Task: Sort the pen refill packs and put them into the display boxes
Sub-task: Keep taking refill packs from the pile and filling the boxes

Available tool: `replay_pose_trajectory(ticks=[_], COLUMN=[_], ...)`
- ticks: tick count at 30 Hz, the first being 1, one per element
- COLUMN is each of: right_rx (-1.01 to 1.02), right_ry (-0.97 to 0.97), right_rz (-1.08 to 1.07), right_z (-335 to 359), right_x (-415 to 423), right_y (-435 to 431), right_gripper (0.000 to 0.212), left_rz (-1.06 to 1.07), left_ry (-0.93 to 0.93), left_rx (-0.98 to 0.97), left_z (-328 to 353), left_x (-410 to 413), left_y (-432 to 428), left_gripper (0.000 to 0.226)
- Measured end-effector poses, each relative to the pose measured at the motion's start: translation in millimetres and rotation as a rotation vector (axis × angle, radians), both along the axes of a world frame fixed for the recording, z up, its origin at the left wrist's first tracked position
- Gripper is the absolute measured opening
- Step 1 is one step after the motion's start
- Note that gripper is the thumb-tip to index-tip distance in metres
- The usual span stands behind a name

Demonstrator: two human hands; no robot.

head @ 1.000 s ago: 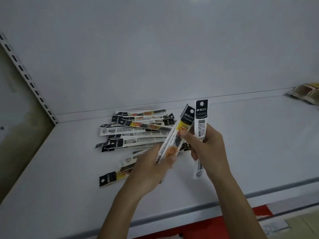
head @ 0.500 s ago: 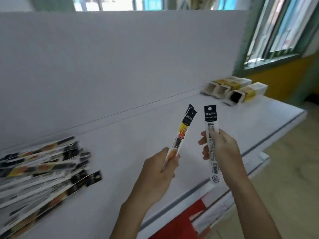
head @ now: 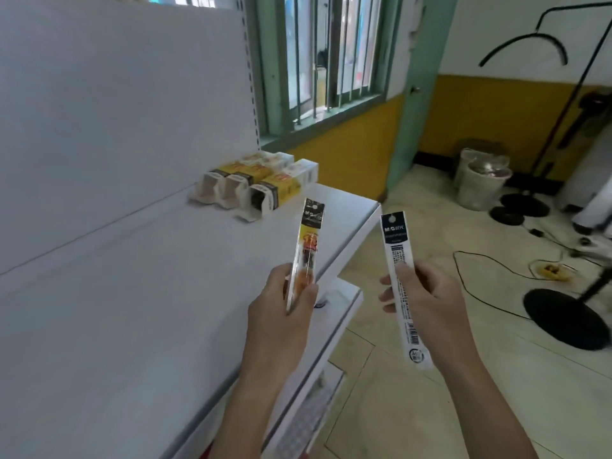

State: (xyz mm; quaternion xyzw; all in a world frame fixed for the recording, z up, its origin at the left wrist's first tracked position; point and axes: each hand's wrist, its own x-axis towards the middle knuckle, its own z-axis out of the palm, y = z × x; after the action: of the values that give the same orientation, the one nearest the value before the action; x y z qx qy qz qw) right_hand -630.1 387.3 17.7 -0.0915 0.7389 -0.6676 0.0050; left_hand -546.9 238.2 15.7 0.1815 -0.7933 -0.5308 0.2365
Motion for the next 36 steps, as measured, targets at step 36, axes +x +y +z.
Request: replay_pose_trajectory(ticks=[36], right_rx=[-0.073], right_ry=[0.243], right_rz=[0.801], right_z=[37.9], right_x=[-316.9], right_y=[-215.7], right_gripper=[0.015], left_rz=[1.02], left_ry=[-0.339], left_rx=[-0.023], left_z=[8.1], left_x=[-225.5], left_y=[-86.2], left_gripper=[0.027])
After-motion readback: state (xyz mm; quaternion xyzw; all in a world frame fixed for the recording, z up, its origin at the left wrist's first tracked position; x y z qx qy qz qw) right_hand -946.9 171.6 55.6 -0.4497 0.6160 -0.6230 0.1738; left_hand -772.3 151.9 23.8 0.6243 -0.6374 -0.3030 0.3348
